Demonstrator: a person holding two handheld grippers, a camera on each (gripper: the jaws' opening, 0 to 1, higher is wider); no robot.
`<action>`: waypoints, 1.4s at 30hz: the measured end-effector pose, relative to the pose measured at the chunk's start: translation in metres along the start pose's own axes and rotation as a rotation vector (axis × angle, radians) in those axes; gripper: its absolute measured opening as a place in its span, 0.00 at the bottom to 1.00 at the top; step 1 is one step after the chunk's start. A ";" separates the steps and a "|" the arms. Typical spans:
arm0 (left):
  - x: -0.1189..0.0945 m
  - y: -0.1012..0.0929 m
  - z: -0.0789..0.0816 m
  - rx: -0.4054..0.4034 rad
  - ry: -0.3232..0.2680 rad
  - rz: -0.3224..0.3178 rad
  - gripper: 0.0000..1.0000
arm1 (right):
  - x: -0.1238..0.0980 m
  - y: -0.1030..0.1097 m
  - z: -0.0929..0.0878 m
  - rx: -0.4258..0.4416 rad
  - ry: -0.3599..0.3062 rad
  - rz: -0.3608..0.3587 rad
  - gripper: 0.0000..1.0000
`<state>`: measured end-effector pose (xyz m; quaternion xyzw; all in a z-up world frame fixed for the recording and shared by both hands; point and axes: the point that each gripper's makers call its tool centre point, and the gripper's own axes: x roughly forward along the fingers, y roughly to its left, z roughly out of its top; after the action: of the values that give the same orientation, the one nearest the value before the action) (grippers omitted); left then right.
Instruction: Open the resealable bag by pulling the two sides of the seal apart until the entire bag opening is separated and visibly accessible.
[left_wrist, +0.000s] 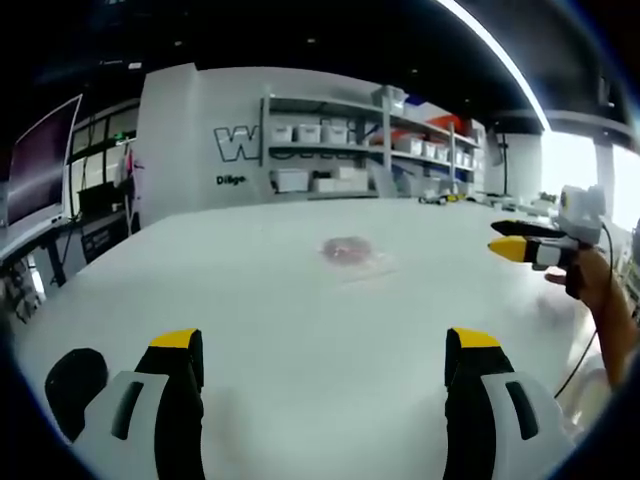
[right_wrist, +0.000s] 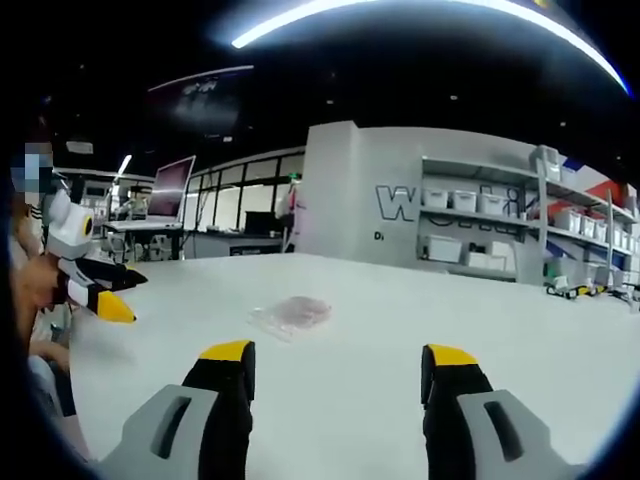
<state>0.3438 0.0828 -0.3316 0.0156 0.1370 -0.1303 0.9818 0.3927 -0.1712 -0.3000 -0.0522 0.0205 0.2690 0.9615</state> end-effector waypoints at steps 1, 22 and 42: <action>0.000 0.000 0.000 0.000 -0.001 0.000 1.00 | 0.000 0.000 0.000 -0.001 0.001 0.000 0.67; 0.002 -0.002 -0.004 0.012 0.020 -0.006 1.00 | 0.017 0.012 -0.004 -0.014 0.022 0.037 0.66; 0.006 -0.001 -0.005 0.021 0.034 -0.018 1.00 | 0.038 0.020 -0.011 -0.036 0.055 0.074 0.65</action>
<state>0.3478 0.0804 -0.3384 0.0270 0.1525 -0.1403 0.9779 0.4141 -0.1356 -0.3148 -0.0760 0.0440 0.3031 0.9489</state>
